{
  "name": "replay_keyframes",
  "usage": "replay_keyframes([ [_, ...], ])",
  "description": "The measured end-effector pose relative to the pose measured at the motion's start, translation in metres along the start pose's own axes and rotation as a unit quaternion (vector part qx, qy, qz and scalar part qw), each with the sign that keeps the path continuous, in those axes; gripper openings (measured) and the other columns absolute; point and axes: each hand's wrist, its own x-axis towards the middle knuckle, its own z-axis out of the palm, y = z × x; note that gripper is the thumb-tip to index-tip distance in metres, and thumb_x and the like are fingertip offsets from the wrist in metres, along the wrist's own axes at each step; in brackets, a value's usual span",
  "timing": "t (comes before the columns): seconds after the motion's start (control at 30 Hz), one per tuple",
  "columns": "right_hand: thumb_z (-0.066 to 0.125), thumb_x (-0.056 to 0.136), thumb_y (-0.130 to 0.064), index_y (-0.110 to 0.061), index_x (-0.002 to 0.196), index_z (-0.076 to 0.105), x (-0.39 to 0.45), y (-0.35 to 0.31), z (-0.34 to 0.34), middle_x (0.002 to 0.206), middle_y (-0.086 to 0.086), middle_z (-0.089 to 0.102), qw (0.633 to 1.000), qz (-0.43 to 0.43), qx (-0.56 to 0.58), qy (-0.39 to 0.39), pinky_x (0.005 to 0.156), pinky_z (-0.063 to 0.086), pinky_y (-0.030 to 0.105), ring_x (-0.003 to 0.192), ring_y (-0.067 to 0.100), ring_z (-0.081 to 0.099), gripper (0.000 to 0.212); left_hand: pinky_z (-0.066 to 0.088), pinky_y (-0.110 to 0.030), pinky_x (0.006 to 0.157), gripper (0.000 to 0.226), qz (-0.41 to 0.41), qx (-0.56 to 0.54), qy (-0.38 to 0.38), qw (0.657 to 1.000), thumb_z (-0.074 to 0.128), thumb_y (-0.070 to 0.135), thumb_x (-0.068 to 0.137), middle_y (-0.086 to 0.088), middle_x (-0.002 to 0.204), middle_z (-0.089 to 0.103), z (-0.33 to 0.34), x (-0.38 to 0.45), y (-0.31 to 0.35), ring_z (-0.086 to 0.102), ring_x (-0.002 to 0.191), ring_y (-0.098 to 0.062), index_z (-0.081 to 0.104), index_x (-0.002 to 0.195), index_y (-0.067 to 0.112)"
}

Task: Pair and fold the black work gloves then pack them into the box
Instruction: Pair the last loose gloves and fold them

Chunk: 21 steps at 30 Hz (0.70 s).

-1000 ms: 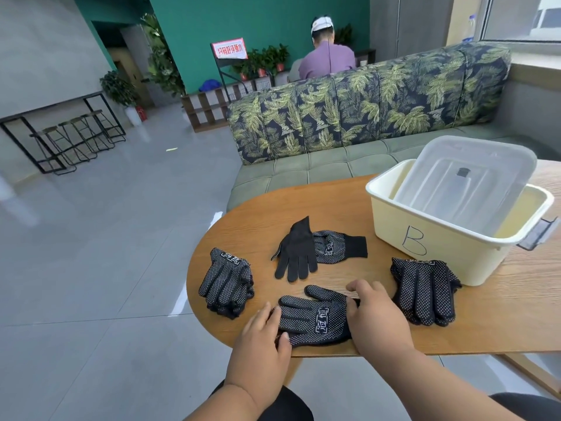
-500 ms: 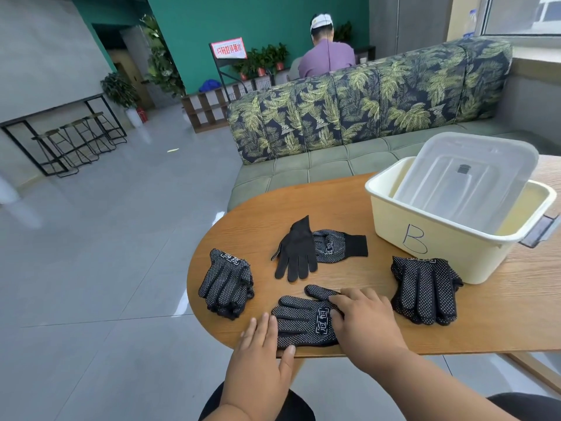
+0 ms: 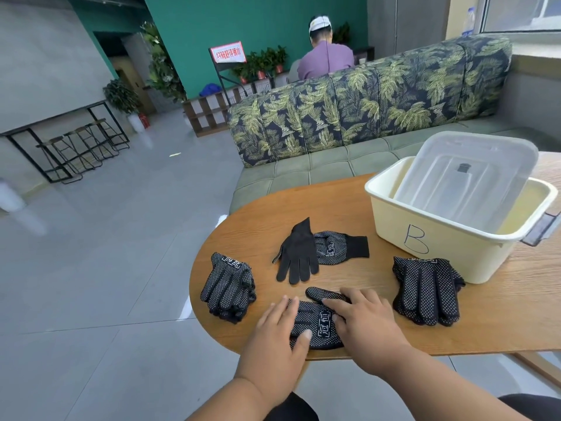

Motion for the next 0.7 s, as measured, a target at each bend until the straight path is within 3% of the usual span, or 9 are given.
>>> replay_keyframes([
  [0.23, 0.03, 0.108, -0.048, -0.051, 0.155, 0.036, -0.001, 0.005, -0.002, 0.163, -0.014, 0.034, 1.0, -0.019, 0.007, -0.012, 0.115, 0.026, 0.043, 0.145, 0.022, 0.03, 0.047, 0.002, -0.039, 0.13, 0.076, -0.04, 0.096, -0.061, 0.993, 0.016, 0.068, 0.102, 0.011, 0.173, -0.008, 0.01, -0.002, -0.001, -0.007, 0.16, -0.016, 0.0, 0.165, 0.03],
  [0.43, 0.025, 0.108, -0.053, -0.049, 0.157, 0.03, -0.002, 0.005, -0.003, 0.166, -0.013, 0.028, 0.999, -0.029, 0.0, -0.022, 0.117, 0.022, 0.045, 0.146, 0.024, 0.025, 0.049, -0.004, -0.04, 0.127, 0.097, -0.061, 0.117, -0.071, 0.989, -0.008, 0.078, 0.081, 0.012, 0.168, -0.021, 0.016, -0.007, -0.001, -0.012, 0.159, -0.018, -0.008, 0.165, 0.029],
  [0.53, 0.025, 0.108, -0.053, -0.048, 0.158, 0.028, -0.003, 0.005, -0.004, 0.167, -0.011, 0.025, 0.999, -0.036, -0.006, -0.029, 0.118, 0.021, 0.045, 0.147, 0.024, 0.024, 0.05, 0.002, -0.039, 0.129, 0.094, -0.069, 0.104, -0.058, 0.99, 0.0, 0.078, 0.087, 0.009, 0.173, -0.007, 0.008, -0.005, 0.005, -0.008, 0.16, -0.017, 0.001, 0.166, 0.027],
  [0.7, 0.024, 0.107, -0.055, -0.049, 0.159, 0.024, -0.002, 0.008, -0.002, 0.169, -0.009, 0.021, 0.998, -0.046, -0.012, -0.033, 0.119, 0.019, 0.047, 0.149, 0.026, 0.022, 0.052, 0.013, -0.033, 0.129, 0.068, -0.044, 0.069, -0.001, 0.997, 0.025, 0.061, 0.105, 0.008, 0.17, 0.023, -0.006, 0.018, 0.017, 0.013, 0.158, -0.015, 0.025, 0.163, 0.025],
])
